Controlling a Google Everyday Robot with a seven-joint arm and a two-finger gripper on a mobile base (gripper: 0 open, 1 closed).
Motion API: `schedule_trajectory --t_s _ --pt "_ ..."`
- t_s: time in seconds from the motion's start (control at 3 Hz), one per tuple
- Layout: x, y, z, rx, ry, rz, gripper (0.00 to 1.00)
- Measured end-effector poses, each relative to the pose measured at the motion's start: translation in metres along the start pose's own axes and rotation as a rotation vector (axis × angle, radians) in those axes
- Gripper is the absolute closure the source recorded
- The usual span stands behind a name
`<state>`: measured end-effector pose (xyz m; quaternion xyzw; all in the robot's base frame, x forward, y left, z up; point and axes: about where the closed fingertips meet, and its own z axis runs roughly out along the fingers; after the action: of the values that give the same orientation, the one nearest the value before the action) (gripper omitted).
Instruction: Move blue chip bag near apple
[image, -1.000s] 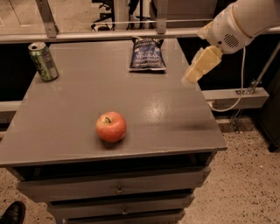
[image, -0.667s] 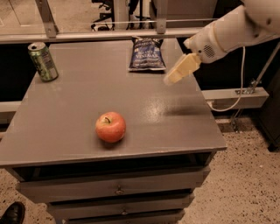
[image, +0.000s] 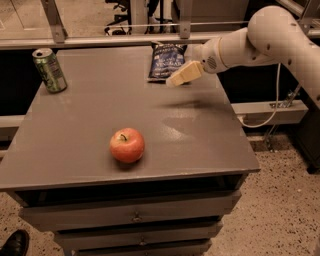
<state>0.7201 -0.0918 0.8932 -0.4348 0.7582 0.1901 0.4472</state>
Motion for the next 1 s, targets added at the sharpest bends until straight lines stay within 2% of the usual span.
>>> schedule_trajectory --t_s 0.33,0.67,1.0 --pt "-0.009 -0.025 0.033 0.058 -0.049 0.024 0.00" --pt "-0.009 -0.048 0.056 0.115 -0.064 0.052 0.00" --pt "-0.004 -0.071 0.066 0.169 -0.070 0.085 0.00"
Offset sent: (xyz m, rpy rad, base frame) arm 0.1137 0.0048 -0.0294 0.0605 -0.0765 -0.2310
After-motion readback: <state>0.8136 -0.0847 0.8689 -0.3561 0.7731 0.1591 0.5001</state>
